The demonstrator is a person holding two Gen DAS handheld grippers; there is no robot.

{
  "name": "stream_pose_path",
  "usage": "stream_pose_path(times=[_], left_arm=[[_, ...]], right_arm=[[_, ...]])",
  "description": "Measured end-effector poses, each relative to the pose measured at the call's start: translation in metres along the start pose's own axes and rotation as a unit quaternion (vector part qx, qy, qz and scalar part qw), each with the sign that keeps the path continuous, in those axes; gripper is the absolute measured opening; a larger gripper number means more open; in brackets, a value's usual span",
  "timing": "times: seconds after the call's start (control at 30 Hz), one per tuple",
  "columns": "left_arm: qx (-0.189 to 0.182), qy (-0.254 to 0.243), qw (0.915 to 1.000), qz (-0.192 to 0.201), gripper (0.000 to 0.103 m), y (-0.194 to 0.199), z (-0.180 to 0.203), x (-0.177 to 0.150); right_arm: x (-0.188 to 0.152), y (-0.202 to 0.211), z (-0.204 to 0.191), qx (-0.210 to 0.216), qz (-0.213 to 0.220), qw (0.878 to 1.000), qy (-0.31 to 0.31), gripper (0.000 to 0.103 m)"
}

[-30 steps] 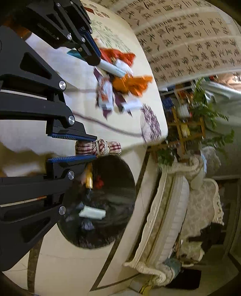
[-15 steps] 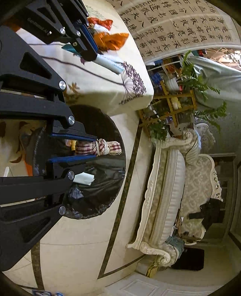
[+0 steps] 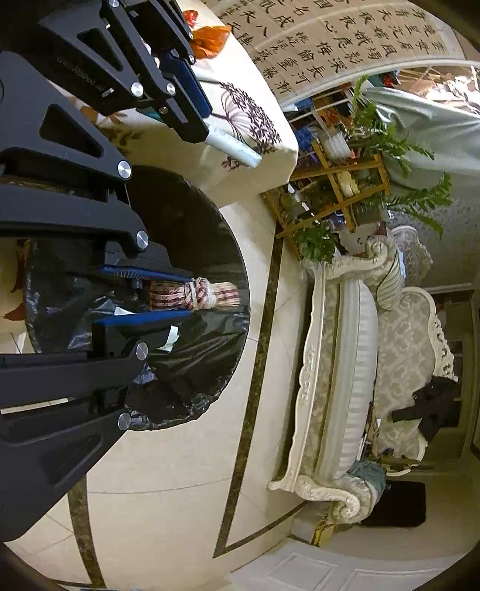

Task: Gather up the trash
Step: 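Carry the blue tube and twine over the black bin while both tools open, then move both open tools back over the table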

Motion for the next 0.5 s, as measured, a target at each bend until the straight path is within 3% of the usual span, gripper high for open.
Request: stream_pose_path(times=[0.07,0.2,0.5], left_arm=[[0.002,0.002,1.0000,0.001,0.047,0.000,-0.001,-0.001],[0.005,0.009,0.9999,0.000,0.050,0.001,-0.003,-0.002],[0.026,0.030,0.9992,0.010,0.071,0.022,-0.023,-0.004]], right_arm=[[0.000,0.000,0.004,-0.004,0.002,1.000,-0.005,0.029],[-0.002,0.003,0.009,-0.008,0.001,1.000,-0.008,0.031],[-0.006,0.019,0.005,-0.007,0.005,1.000,-0.019,0.063]])
Point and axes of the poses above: each gripper's, at about its wrist camera, not at the fingertips, and y roughly against the way its jaws point, z to its right, x to its top, the point moved 7 cm from there along -y, roughly the way its jaws point, and after that the axes turned 9 degrees about z, right-handed, at the moved point
